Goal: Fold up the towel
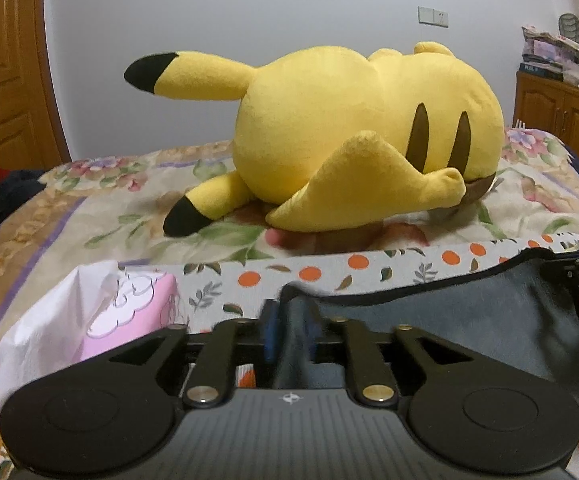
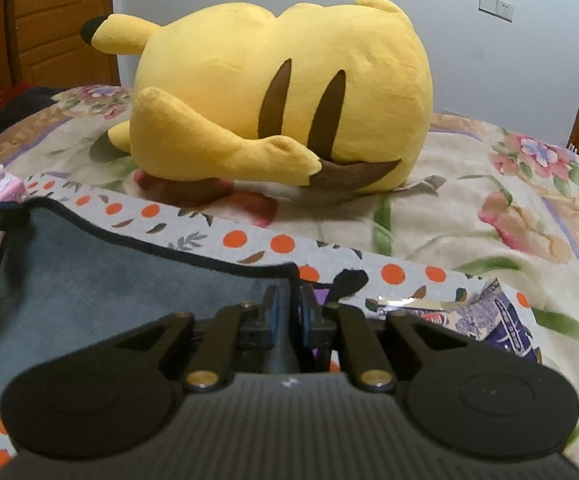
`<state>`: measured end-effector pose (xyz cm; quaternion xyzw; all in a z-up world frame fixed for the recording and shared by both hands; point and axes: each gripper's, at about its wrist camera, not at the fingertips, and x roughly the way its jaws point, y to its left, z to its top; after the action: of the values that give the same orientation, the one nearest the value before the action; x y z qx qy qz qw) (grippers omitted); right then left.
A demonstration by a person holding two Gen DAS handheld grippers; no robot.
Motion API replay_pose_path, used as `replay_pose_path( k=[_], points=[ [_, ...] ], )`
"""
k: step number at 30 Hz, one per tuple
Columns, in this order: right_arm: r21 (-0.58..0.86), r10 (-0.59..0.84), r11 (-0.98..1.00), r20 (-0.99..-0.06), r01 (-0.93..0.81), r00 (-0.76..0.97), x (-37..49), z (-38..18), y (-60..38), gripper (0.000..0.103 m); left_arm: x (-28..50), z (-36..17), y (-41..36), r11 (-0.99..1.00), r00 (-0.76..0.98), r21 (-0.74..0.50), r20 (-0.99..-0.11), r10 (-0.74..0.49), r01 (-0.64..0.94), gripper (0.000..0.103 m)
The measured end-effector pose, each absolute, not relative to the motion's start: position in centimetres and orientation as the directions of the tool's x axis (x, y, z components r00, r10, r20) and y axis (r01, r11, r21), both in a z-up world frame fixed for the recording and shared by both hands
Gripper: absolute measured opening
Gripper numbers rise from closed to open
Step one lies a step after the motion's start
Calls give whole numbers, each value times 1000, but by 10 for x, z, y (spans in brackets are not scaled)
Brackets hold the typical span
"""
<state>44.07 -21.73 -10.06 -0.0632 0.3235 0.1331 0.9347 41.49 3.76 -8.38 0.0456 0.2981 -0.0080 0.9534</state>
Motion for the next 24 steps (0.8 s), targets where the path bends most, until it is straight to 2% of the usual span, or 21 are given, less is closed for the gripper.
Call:
replay_pose_path(
  k=[2,3,4,8,15,22,24],
  points=[
    [-32,202,959,-621,-282,757,436,-99,-219,28,410,-83,37,996,820,83,-572,13,42,33],
    [-23,207,959,-619,-281,757,434,-97,-220,39,407,-82,36,995,820,83,-572,10,46,33],
    [-11,214,960,-616,-280,758,430,-96,-222,41,402,-81,35,995,818,82,-575,4,53,33],
    [13,236,957,-615,-289,752,408,-94,-223,41,385,-78,32,995,811,77,-585,-11,68,46],
    [37,252,956,-613,-292,749,365,-89,-225,43,348,-73,24,992,797,82,-604,-25,93,61],
    [43,252,958,-600,-284,759,328,-78,-231,49,313,-65,17,989,789,94,-614,-32,113,74],
    [50,253,959,-595,-279,763,320,-75,-234,51,303,-61,17,990,796,94,-605,-26,104,81]
  ],
)
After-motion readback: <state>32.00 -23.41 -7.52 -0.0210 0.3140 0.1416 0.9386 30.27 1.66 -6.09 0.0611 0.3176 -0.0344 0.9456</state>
